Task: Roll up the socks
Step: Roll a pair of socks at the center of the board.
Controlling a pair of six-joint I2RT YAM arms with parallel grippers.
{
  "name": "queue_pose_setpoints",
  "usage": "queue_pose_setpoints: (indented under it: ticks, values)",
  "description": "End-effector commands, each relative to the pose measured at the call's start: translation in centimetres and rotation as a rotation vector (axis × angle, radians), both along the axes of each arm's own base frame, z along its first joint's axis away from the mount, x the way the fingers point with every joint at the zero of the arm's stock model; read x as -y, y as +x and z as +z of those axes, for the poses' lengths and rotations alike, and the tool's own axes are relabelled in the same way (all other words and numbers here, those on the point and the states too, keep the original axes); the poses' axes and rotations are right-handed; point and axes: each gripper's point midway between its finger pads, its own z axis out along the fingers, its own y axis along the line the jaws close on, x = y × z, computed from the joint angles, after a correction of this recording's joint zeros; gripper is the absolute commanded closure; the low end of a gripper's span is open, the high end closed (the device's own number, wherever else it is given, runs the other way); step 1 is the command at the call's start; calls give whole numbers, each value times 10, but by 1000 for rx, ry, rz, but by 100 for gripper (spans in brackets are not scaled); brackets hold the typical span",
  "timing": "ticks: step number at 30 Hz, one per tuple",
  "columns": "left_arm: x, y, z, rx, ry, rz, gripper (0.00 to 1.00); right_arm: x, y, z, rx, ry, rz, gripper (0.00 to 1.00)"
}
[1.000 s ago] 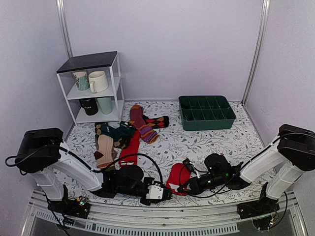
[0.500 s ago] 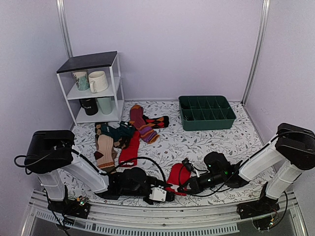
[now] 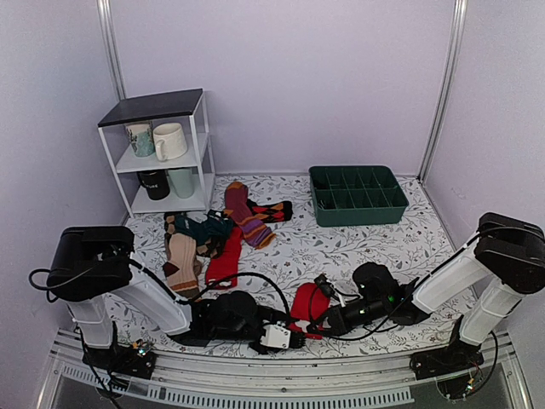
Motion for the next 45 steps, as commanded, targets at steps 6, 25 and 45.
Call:
queue_pose_setpoints:
  ticks: [6, 25, 45]
  values:
    - [-12, 10, -14, -17, 56, 55, 50, 66, -36, -75, -166, -341, -5, 91]
    - [-17, 6, -4, -89, 28, 30, 51, 66, -36, -75, -172, -341, -7, 91]
    - [-4, 7, -10, -120, 24, 21, 67, 67, -38, -77, -181, -338, -8, 91]
